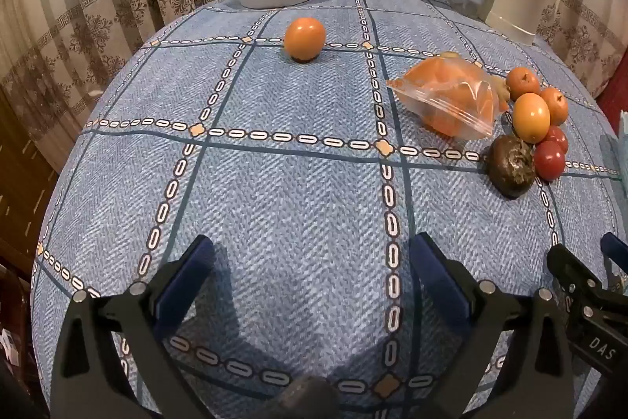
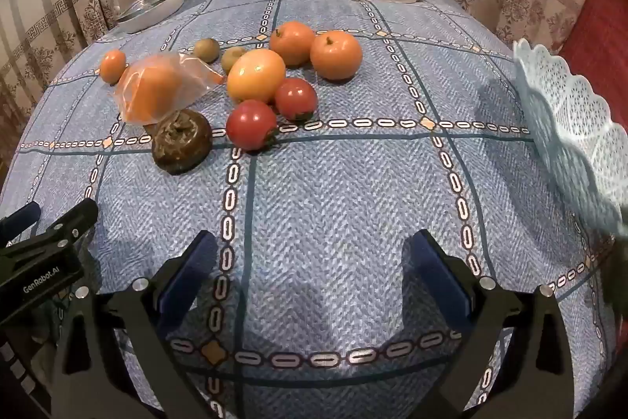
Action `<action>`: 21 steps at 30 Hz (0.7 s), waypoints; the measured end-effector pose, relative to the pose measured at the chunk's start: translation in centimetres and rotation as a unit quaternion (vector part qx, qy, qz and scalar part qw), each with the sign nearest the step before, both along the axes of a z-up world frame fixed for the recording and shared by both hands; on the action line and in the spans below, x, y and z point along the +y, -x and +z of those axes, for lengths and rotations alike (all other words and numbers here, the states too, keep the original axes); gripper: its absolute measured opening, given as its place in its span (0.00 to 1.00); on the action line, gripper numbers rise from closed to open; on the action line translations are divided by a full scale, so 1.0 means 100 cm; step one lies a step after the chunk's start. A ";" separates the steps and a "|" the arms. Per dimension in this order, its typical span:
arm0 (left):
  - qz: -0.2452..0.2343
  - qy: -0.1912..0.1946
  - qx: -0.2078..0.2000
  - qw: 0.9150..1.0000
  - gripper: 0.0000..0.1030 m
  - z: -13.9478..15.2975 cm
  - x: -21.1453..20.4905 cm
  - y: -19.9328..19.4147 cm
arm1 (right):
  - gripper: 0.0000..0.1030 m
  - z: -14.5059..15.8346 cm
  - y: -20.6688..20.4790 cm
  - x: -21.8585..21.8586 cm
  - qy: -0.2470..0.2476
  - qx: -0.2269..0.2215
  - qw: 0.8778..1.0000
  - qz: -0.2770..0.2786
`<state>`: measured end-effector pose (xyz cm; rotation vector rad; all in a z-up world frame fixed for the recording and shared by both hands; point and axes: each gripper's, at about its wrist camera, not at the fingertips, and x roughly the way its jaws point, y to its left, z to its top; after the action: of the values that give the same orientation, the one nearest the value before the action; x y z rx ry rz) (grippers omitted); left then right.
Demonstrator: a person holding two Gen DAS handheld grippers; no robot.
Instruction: Organize fruits
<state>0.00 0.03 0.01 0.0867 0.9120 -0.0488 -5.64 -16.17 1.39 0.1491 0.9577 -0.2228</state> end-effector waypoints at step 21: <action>0.000 -0.002 0.000 1.000 0.95 0.000 0.000 0.000 | 0.98 0.000 0.000 0.000 -0.003 -0.002 1.000 0.000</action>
<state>0.00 0.00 0.00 0.0906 0.9122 -0.0470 -5.67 -16.19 1.40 0.1558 0.9547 -0.2196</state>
